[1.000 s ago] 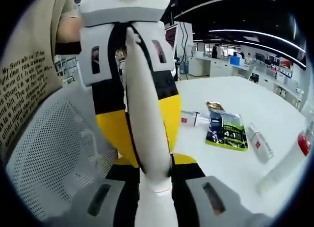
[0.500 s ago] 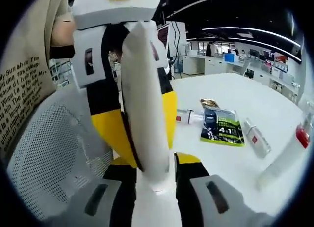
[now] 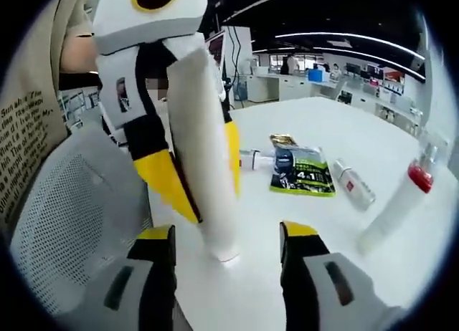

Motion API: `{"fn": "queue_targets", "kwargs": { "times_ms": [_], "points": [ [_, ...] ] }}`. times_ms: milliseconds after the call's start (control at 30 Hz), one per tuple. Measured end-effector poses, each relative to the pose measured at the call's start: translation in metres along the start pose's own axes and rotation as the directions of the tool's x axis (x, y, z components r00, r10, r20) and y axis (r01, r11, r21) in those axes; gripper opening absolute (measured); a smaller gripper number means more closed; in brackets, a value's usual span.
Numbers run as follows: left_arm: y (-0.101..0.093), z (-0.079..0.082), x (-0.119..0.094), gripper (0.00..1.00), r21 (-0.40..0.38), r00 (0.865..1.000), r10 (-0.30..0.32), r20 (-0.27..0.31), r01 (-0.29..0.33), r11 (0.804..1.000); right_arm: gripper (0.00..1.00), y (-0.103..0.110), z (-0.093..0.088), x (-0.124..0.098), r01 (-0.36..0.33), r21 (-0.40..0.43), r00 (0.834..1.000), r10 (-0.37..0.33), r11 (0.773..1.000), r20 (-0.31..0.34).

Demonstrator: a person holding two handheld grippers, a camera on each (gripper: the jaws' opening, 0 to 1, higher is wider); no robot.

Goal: Arrange the skincare products in the storage area until every visible bottle or jar stands upright without overlapping.

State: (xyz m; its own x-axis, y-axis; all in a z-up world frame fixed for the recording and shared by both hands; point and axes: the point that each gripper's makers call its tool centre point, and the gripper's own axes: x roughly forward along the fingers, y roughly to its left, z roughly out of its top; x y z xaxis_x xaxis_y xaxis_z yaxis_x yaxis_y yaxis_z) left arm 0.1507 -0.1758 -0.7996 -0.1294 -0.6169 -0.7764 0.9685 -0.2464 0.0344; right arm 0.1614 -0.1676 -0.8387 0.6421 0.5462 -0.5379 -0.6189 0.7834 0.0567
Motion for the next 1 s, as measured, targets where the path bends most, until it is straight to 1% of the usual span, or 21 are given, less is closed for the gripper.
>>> {"fn": "queue_targets", "kwargs": {
  "times_ms": [100, 200, 333, 400, 567, 667, 833, 1000],
  "points": [
    [0.005, 0.003, 0.002, 0.11, 0.006, 1.000, -0.001, 0.008, 0.001, 1.000, 0.66, -0.008, -0.004, -0.007, 0.044, 0.018, 0.999, -0.044, 0.999, -0.004],
    [0.011, 0.006, 0.004, 0.11, 0.011, 1.000, -0.004, 0.014, 0.003, 1.000, 0.74, -0.015, -0.009, -0.014, 0.088, 0.040, 0.996, -0.087, 0.995, -0.021],
    [0.022, 0.010, 0.008, 0.11, 0.019, 1.000, -0.005, 0.021, 0.005, 1.000, 0.77, -0.021, -0.011, -0.023, 0.125, 0.067, 0.992, -0.124, 0.990, -0.014],
    [0.028, 0.013, 0.010, 0.11, 0.025, 1.000, -0.001, 0.023, 0.001, 1.000, 0.79, -0.025, -0.014, -0.029, 0.152, 0.097, 0.988, -0.151, 0.984, -0.019],
    [0.041, 0.019, 0.013, 0.11, 0.032, 1.000, 0.007, 0.027, -0.008, 0.999, 0.85, -0.036, -0.016, -0.041, 0.207, 0.134, 0.978, -0.207, 0.969, -0.011],
    [0.047, 0.022, 0.016, 0.11, 0.039, 1.000, 0.005, 0.026, -0.006, 0.999, 0.86, -0.040, -0.015, -0.048, 0.219, 0.140, 0.975, -0.220, 0.966, -0.005],
    [0.059, 0.030, 0.021, 0.11, 0.036, 0.999, 0.000, 0.034, -0.002, 0.999, 0.91, -0.047, -0.020, -0.057, 0.253, 0.158, 0.967, -0.254, 0.954, -0.016],
    [0.071, 0.037, 0.027, 0.11, 0.023, 0.999, 0.001, 0.051, -0.002, 1.000, 0.91, -0.052, -0.019, -0.063, 0.274, 0.179, 0.961, -0.278, 0.945, -0.004]
  ]
}}
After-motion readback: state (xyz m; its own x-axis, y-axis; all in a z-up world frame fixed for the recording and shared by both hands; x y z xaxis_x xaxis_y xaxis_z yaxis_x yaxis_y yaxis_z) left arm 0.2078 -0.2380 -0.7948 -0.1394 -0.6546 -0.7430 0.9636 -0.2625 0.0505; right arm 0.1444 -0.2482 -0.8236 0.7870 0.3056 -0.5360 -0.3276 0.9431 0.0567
